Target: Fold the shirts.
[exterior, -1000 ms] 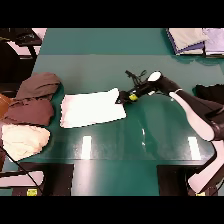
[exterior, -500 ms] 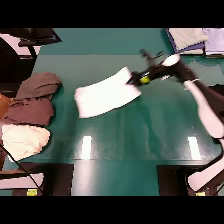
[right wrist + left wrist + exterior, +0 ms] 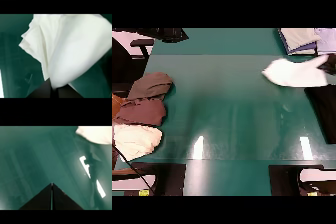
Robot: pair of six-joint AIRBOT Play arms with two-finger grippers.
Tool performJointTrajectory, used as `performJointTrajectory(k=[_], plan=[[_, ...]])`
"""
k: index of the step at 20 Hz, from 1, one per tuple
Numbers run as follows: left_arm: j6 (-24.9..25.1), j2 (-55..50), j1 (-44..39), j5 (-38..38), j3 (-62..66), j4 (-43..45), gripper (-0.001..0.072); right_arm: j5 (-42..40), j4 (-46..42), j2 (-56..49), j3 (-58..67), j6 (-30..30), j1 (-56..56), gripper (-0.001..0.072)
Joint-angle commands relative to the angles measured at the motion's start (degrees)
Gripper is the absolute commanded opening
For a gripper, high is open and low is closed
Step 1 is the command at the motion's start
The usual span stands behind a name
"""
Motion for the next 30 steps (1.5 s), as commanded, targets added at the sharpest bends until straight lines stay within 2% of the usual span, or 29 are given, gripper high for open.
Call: performJointTrajectory(k=[1, 6, 10, 16, 18, 26, 27, 28, 29, 30], plan=[[-0.3, 0.0, -0.5, 1.2, 0.0, -0.2, 0.0027, 0.3, -1.0, 1.8, 0.1, 0.2, -11.5, 0.0013], [-0.5, 0.0, -0.5, 1.2, 0.0, -0.2, 0.0027, -2.9, 0.9, 1.8, 1.5, -0.3, -15.4, 0.0013], [-0.5, 0.0, -0.5, 1.1, -0.1, -0.2, 0.0028, -2.5, 3.5, 1.8, 11.1, -1.5, -14.0, 0.0012], [-0.2, 0.0, -0.5, 0.4, -0.1, -0.1, 0.0028, 7.6, 3.0, 2.0, 21.5, -1.4, -16.0, 0.0013], [-0.2, 0.0, -0.5, 0.3, -0.1, -0.1, 0.0028, 10.3, 2.3, 3.6, 18.3, -1.3, -17.7, 0.0012], [0.9, 0.0, -0.5, 0.3, -0.1, -0.1, 0.0028, 13.6, -14.6, 15.7, -8.7, -1.2, -27.2, 0.0015], [1.3, 0.0, -0.5, 0.3, -0.1, -0.1, 0.0028, 13.6, -15.5, 16.9, -11.9, -1.2, -28.8, 0.0034], [1.3, 0.0, -0.5, 0.3, -0.1, -0.1, 0.0028, 13.6, -15.8, 17.7, -14.5, -1.2, -30.1, 0.0166], [1.3, 0.0, -0.5, 0.3, -0.1, -0.1, 0.0028, 13.5, -16.2, 18.4, -17.0, -1.2, -31.6, 0.0366], [1.3, 0.0, -0.5, 0.3, -0.1, -0.1, 0.0028, 13.5, -16.2, 19.0, -19.0, -1.2, -32.7, 0.0519]])
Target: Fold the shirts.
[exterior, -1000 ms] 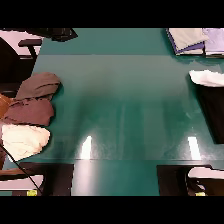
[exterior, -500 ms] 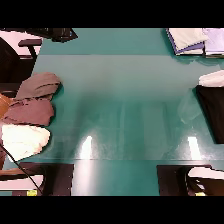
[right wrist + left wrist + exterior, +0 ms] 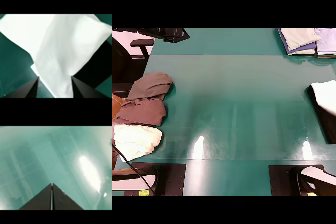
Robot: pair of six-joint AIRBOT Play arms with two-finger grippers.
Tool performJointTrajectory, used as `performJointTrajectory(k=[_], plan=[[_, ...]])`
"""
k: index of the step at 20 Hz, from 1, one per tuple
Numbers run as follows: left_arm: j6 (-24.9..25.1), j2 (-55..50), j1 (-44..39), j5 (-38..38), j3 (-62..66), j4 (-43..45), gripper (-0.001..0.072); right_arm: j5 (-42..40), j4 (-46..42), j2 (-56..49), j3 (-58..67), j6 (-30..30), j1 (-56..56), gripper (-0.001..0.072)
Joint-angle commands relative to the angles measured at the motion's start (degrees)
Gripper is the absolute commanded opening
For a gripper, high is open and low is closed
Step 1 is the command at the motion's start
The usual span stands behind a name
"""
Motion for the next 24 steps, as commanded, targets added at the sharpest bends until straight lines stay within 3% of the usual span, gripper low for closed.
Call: performJointTrajectory(k=[1, 4, 7, 10, 13, 14, 15, 17, 18, 24], plan=[[0.4, 0.0, 0.0, 0.0, 0.0, 0.0, 0.0028, 0.5, -2.9, 3.0, -8.9, 0.0, -4.9, 0.0594], [0.4, 0.0, 0.0, 0.2, 0.0, 0.0, 0.0028, 0.5, 0.0, 3.8, -9.6, 0.1, -6.5, 0.0595], [0.3, 0.0, 0.0, 0.2, 0.0, 0.0, 0.0028, -1.7, 13.3, 4.5, -6.6, 0.0, -2.7, 0.0594], [0.3, 0.0, 0.0, 0.5, 0.0, 0.0, 0.0028, -2.8, 21.1, 6.6, -2.4, 0.0, 9.2, 0.0593], [0.3, 0.0, 0.0, 0.6, 0.0, 0.0, 0.0029, -8.4, 21.2, 9.5, -0.1, 0.0, 24.3, 0.0587], [0.3, 0.0, 0.0, 0.6, 0.0, 0.0, 0.0028, -10.4, 20.9, 10.2, 0.2, 0.0, 29.0, 0.0506], [0.3, 0.0, 0.0, 0.6, 0.0, 0.0, 0.0028, -12.5, 20.9, 11.0, 0.2, 0.0, 33.7, 0.0379], [0.3, 0.0, 0.0, 0.6, 0.0, 0.0, 0.0029, -15.5, 20.7, 12.2, 0.2, -0.3, 41.1, 0.0078], [0.3, 0.0, 0.0, 0.6, 0.0, 0.0, 0.0029, -16.5, 20.7, 12.6, 0.2, -0.7, 44.1, 0.0013], [0.3, 0.0, 0.0, 0.6, 0.0, 0.0, 0.0028, -16.0, 20.9, 13.3, 0.2, -0.6, 49.9, 0.0014]])
